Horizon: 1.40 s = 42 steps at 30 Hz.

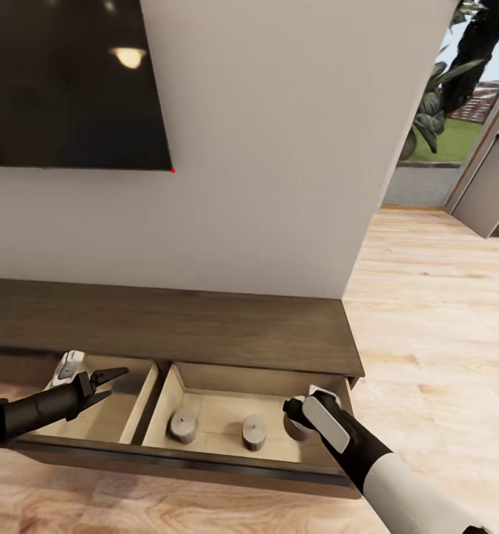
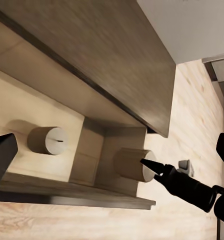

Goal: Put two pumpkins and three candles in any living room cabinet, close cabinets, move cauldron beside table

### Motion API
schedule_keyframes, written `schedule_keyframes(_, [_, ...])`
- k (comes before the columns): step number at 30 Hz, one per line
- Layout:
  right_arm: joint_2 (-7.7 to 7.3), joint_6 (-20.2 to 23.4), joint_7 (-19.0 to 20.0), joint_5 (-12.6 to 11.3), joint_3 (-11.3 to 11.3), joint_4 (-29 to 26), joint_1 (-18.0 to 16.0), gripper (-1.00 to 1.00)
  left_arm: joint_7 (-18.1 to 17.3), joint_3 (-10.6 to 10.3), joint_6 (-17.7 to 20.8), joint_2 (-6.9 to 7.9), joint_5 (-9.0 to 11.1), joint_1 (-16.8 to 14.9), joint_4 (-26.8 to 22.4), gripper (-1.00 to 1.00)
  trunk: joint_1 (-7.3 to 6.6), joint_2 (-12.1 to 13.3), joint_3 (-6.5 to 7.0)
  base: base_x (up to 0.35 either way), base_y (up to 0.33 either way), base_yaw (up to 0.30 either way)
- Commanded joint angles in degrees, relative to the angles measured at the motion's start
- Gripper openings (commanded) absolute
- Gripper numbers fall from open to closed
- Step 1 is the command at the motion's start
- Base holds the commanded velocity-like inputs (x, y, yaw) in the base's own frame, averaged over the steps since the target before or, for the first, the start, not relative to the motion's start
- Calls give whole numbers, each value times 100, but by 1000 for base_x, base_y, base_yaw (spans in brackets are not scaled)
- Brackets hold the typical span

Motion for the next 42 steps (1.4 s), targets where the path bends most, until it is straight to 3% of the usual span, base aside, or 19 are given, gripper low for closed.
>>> schedule_keyframes(1, [-10,-28,-37,-31,15,-4,-4,-100,36,5,24,0,41,-4,-2,100,2,-2,-5,262,0,0])
schedule_keyframes(20, [-41,-112,-37,-30,15,27,-7,-100,32,5,24,0,67,-4,-2,100,2,-2,-5,92,0,0])
schedule_keyframes(28, [-68,-112,-28,-39,-14,638,-7,-100,29,5,24,0,91,-4,-2,100,2,-2,-5,0,0,0])
schedule_keyframes(42, [-103,-280,44,-39,-16,698,-7,-100,29,5,24,-2,93,-4,-2,100,309,-564,-256,0,0,0])
